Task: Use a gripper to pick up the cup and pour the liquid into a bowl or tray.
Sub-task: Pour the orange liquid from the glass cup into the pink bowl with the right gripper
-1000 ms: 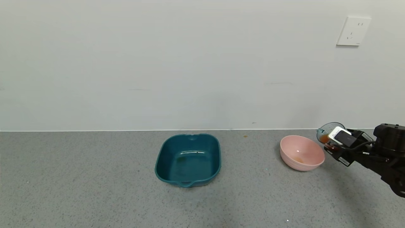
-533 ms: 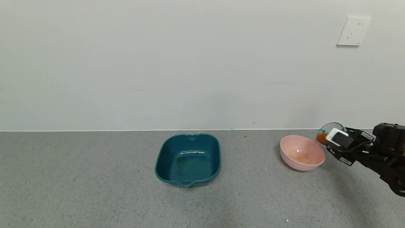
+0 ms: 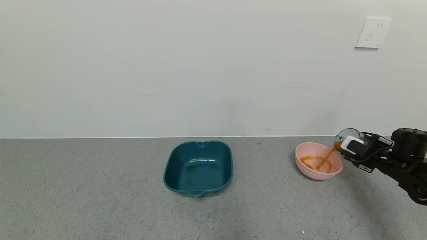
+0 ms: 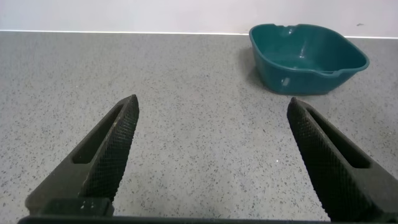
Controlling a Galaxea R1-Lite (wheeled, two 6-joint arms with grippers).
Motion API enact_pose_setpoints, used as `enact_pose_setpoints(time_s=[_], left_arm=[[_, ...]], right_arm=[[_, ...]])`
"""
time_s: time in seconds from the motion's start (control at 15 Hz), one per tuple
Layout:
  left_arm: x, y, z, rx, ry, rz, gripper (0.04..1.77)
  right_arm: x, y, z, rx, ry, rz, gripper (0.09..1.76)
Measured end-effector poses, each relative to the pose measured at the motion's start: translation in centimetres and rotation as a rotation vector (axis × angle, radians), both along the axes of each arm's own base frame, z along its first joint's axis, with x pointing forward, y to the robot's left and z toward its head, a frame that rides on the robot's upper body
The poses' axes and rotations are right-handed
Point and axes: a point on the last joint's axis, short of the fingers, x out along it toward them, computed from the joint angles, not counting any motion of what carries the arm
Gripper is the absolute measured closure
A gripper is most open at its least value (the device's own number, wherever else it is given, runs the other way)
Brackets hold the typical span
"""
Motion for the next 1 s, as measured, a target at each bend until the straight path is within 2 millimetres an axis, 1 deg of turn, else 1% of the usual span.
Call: enact_pose_setpoints(time_s=[1.0], left_arm=[[0.0, 0.0, 0.0, 0.0, 0.0, 0.0, 0.09]], right_arm=[[0.27, 1.0, 0.21, -0.147, 0.009, 0.004, 0.46]])
